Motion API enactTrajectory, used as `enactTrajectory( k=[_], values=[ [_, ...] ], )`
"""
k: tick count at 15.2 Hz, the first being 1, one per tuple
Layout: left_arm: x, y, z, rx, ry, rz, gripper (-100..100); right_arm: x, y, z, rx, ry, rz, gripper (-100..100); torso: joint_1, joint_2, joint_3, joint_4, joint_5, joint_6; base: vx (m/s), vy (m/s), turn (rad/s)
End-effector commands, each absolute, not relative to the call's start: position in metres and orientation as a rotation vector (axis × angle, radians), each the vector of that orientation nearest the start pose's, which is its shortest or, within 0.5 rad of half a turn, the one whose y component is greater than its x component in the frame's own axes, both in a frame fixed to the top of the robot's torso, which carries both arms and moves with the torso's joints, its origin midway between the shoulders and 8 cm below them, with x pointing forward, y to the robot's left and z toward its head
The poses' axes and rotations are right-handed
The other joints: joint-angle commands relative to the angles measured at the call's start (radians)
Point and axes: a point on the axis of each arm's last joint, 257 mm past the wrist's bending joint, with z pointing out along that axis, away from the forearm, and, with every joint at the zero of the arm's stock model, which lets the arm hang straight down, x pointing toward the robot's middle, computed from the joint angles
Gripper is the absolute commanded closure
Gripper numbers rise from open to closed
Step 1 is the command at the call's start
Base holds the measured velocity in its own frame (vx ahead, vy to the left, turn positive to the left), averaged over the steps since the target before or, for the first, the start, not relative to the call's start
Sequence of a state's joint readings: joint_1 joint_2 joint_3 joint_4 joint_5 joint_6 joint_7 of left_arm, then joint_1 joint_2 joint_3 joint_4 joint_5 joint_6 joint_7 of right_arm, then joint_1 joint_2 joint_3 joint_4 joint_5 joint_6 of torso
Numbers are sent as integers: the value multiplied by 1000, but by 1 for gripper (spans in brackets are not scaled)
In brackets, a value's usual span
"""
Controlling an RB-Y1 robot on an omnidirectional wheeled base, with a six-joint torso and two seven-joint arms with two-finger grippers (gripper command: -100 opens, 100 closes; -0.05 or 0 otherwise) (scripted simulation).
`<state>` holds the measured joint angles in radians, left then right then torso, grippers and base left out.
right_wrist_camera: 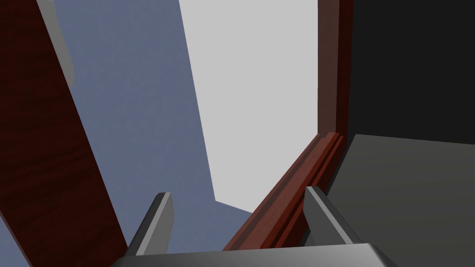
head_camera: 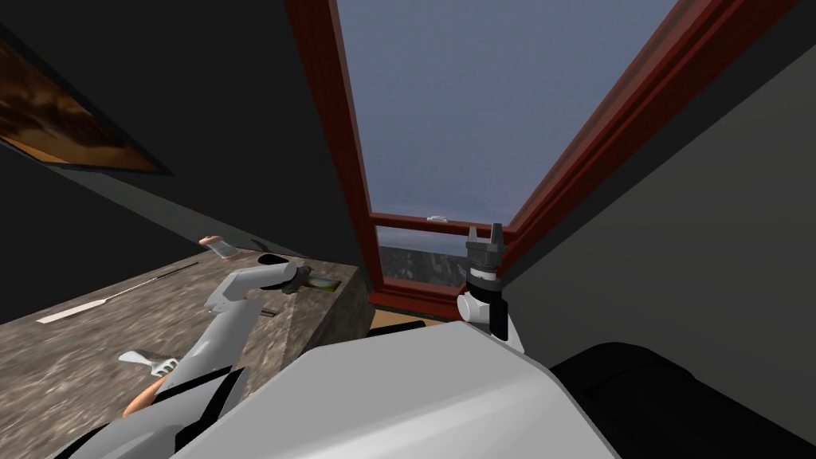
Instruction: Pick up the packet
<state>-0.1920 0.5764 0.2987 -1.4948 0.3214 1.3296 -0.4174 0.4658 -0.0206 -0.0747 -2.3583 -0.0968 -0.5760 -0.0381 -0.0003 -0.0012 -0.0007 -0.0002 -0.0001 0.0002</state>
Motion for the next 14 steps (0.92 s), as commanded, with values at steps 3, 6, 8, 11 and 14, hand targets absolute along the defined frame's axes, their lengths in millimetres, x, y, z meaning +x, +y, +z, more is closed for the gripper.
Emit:
enactTrajectory(
  k=[3, 6, 8, 11, 14],
  values=[
    [421, 521, -321, -1740, 2057, -56, -100, 307, -300, 83, 548, 431, 1378, 0, 0, 0, 0, 0, 0, 0, 16, 5, -71],
    [412, 519, -324, -1786, 2099, -41, -100, 307, -300, 83, 547, 431, 1378, 0, 0, 0, 0, 0, 0, 0, 16, 6, -65],
    [404, 517, -327, -1807, 2119, -23, -100, 307, -300, 84, 547, 431, 1378, 0, 0, 0, 0, 0, 0, 0, 15, 7, -61],
    [395, 514, -329, -1850, 2160, -12, -100, 307, -300, 84, 547, 431, 1378, 0, 0, 0, 0, 0, 0, 0, 16, 6, -63],
    [387, 510, -331, -1889, 2198, -4, -100, 307, -300, 84, 547, 431, 1378, 0, 0, 0, 0, 0, 0, 0, 13, 3, -58]
  ],
)
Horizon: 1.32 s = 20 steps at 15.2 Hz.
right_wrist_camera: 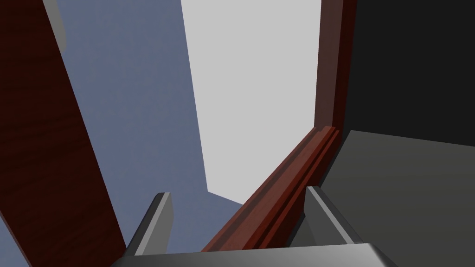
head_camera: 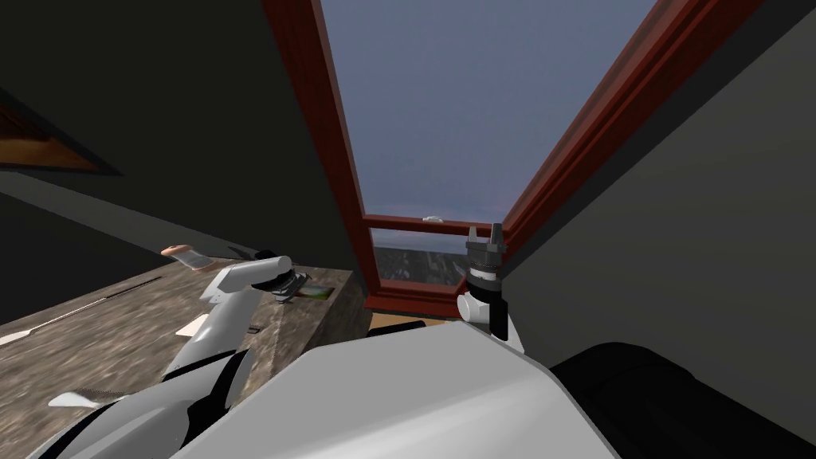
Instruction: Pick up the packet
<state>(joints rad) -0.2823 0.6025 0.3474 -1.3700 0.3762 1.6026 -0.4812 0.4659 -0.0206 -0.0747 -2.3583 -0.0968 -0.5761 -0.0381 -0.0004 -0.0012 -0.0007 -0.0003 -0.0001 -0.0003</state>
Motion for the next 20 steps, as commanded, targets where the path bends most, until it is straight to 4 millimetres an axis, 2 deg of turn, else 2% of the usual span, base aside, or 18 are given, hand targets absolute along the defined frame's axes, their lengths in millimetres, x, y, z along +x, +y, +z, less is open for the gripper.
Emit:
enactTrajectory(
  k=[1, 12, 14, 15, 18, 19, 20],
  values=[
    [382, 507, -331, -1915, 2227, -5, -100, 307, -300, 83, 548, 431, 1378, 0, 0, 0, 0, 0, 0, 0, 14, 5, -50],
    [351, 486, -330, -2043, 2381, 4, -100, 307, -300, 84, 547, 431, 1378, 0, 0, 0, 0, 0, 0, 0, 15, 5, -57],
    [354, 488, -331, -2038, 2373, 3, -100, 307, -300, 83, 548, 431, 1378, 0, 0, 0, 0, 0, 0, 0, 11, 4, -28],
    [353, 485, -340, -2043, 2374, 3, -100, 307, -300, 83, 548, 431, 1378, 0, 0, 0, 0, 0, 0, 0, -2, 10, -15],
    [354, 482, -353, -2047, 2371, 1, -100, 307, -300, 84, 547, 431, 1378, 0, 1, 2, 1, 0, 0, 0, -14, 26, -23],
    [353, 483, -347, -2047, 2375, 4, -100, 307, -300, 84, 547, 431, 1378, 0, 2, 2, 1, 0, 1, 0, -12, 17, -10],
    [353, 483, -349, -2046, 2373, 2, 100, 307, -300, 83, 547, 431, 1378, 0, 1, 2, 1, 0, 0, 0, -4, 6, -1]
  ],
)
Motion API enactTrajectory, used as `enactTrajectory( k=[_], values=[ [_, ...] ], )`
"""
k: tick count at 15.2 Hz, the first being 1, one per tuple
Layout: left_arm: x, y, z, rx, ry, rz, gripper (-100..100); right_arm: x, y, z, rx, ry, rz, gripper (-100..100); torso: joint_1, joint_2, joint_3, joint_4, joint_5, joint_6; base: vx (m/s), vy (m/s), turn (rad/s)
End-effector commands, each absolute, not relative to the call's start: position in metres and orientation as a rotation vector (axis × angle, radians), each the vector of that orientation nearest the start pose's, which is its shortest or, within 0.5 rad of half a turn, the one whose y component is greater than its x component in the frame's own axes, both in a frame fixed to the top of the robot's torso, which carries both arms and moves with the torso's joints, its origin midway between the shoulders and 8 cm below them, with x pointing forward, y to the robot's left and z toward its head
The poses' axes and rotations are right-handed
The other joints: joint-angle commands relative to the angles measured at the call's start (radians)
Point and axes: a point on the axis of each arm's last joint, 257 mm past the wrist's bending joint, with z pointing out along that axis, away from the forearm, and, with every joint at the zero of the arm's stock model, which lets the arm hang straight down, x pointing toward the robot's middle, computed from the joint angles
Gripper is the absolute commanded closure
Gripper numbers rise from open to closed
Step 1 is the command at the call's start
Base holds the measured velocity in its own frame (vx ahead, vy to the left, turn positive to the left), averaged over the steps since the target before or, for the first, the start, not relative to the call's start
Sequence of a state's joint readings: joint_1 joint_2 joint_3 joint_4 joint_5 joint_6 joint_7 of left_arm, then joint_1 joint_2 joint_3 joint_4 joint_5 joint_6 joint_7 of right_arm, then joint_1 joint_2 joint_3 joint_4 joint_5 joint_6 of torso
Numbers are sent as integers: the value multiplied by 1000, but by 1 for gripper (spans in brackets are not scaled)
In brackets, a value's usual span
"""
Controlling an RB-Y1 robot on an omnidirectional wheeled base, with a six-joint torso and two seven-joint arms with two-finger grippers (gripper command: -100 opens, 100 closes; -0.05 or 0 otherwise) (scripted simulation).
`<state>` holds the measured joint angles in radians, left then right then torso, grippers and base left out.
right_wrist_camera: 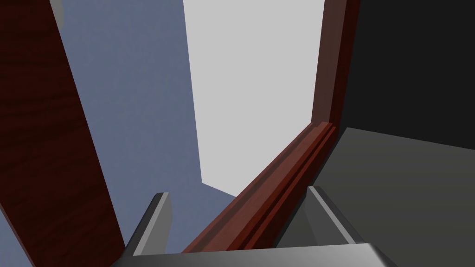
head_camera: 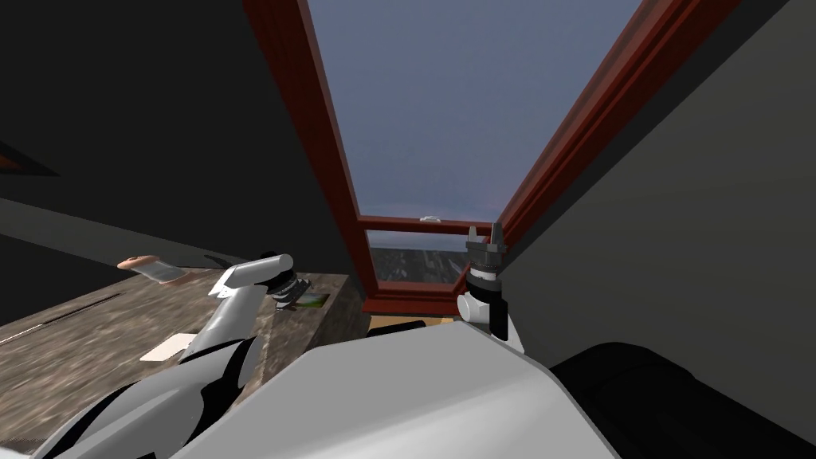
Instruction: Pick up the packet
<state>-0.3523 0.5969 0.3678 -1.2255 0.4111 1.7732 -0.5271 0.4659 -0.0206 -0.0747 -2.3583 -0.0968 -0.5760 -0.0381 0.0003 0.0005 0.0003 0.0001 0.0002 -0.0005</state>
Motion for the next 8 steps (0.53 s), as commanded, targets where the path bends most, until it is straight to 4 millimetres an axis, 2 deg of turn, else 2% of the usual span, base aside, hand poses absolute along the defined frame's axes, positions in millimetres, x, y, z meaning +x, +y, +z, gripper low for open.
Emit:
enactTrajectory(
  k=[1, 4, 5, 7, 8],
  values=[
    [354, 483, -349, -2045, 2372, 2, 100, 307, -300, 83, 548, 431, 1378, 0, 0, 0, 0, 0, 0, 0, 0, 0, 0],
    [353, 484, -349, -2046, 2373, 3, 100, 307, -300, 83, 548, 431, 1378, 0, 0, -1, 0, 0, 0, 0, 0, 0, 0],
    [353, 486, -338, -2043, 2375, 3, 100, 307, -300, 83, 548, 431, 1378, 0, 0, -1, -1, 0, 0, 0, 7, -13, 17],
    [353, 487, -333, -2041, 2377, 4, 100, 307, -300, 83, 548, 431, 1378, 0, -2, -2, -1, 0, -1, 0, 18, -27, 28],
    [355, 486, -337, -2041, 2374, 2, 100, 307, -300, 83, 548, 431, 1378, 0, -3, -2, -1, 0, -1, 0, 12, -14, 12]
  ],
)
